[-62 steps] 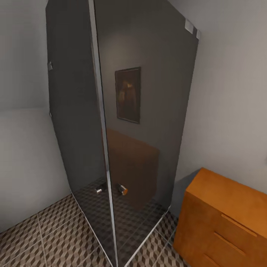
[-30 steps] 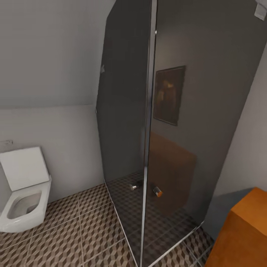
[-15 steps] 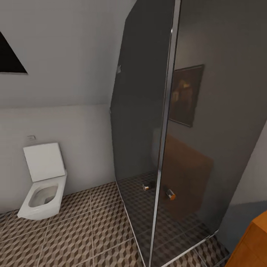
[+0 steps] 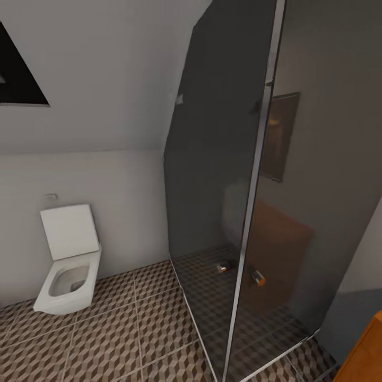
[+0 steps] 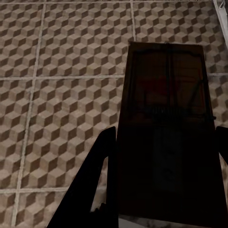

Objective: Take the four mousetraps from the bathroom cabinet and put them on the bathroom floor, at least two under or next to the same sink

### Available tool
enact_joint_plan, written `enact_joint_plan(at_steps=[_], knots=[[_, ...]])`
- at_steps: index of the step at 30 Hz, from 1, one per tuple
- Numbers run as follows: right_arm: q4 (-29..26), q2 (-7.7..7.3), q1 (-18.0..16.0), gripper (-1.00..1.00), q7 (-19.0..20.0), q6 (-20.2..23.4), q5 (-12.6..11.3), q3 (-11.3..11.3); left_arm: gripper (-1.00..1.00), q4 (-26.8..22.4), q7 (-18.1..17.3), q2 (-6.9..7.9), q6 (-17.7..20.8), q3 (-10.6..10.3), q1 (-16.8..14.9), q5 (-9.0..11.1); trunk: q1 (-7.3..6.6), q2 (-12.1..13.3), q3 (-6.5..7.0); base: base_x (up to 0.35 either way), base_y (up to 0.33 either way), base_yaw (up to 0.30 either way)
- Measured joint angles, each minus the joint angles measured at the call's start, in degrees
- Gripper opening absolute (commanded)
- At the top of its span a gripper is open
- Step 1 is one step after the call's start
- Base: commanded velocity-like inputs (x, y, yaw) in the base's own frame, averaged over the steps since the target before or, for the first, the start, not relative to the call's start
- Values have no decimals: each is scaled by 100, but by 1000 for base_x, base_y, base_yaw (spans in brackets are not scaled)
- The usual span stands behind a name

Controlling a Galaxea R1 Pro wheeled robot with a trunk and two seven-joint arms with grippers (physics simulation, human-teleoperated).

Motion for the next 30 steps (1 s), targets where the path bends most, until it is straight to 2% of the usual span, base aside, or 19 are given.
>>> enact_joint_plan(at_steps=[8,15,30], knots=[[0,-2,0,-100,0,0,0,0,-100,0,0,-4,0,-1,1,-6,0,0,0,0,287,14],[1,1,-1,-100,-1,2,-1,1,-100,-2,0,-5,1,-1,4,-6,0,0,0,0,261,224],[0,-1,-1,-100,-2,1,-2,-1,-100,-4,3,-6,-12,9,4,8,0,-1,0,0,21,298]])
